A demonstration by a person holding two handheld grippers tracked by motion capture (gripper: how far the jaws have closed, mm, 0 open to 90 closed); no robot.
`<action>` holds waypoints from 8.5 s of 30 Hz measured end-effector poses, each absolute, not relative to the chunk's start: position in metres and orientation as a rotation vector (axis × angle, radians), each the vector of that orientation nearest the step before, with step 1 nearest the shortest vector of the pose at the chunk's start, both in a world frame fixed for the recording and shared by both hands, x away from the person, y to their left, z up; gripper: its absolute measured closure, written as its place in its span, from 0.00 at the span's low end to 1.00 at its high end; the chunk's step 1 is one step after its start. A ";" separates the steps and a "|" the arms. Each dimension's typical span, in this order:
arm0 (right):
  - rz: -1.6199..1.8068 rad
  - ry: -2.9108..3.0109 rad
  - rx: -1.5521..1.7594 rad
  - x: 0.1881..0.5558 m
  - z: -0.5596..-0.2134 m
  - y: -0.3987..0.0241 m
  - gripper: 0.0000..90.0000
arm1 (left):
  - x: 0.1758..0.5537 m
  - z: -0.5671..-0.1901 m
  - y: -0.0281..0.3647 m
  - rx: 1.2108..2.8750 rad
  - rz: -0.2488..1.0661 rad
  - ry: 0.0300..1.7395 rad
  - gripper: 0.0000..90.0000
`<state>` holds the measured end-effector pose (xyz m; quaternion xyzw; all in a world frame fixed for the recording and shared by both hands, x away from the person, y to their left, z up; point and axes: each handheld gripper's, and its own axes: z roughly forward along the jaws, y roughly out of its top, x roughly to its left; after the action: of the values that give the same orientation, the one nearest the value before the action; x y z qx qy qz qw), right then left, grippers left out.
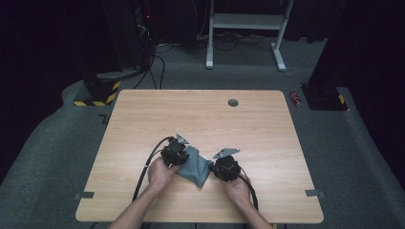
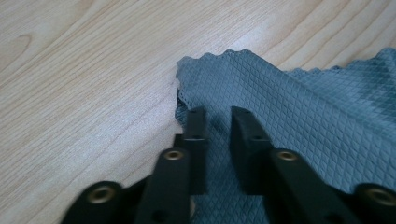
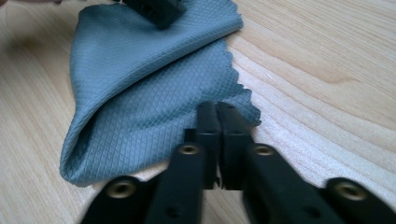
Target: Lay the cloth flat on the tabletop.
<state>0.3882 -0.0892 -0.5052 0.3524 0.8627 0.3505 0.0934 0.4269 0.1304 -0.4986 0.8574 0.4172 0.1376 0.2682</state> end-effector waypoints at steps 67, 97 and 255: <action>0.915 2.559 1.040 0.423 -0.497 -0.047 0.81 | 0.346 -0.499 0.226 2.119 0.361 1.172 1.00; 0.851 2.540 0.983 0.415 -0.498 -0.073 0.98 | 0.347 -0.482 0.231 2.045 0.384 1.153 1.00; 0.956 2.479 1.007 0.431 -0.480 -0.089 1.00 | 0.416 -0.488 0.102 2.232 0.482 1.024 0.55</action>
<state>0.4306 -0.0890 -0.4797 0.3503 0.8628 0.3326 0.1494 0.4156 0.1019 -0.4879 0.8467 0.3886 0.1829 0.3142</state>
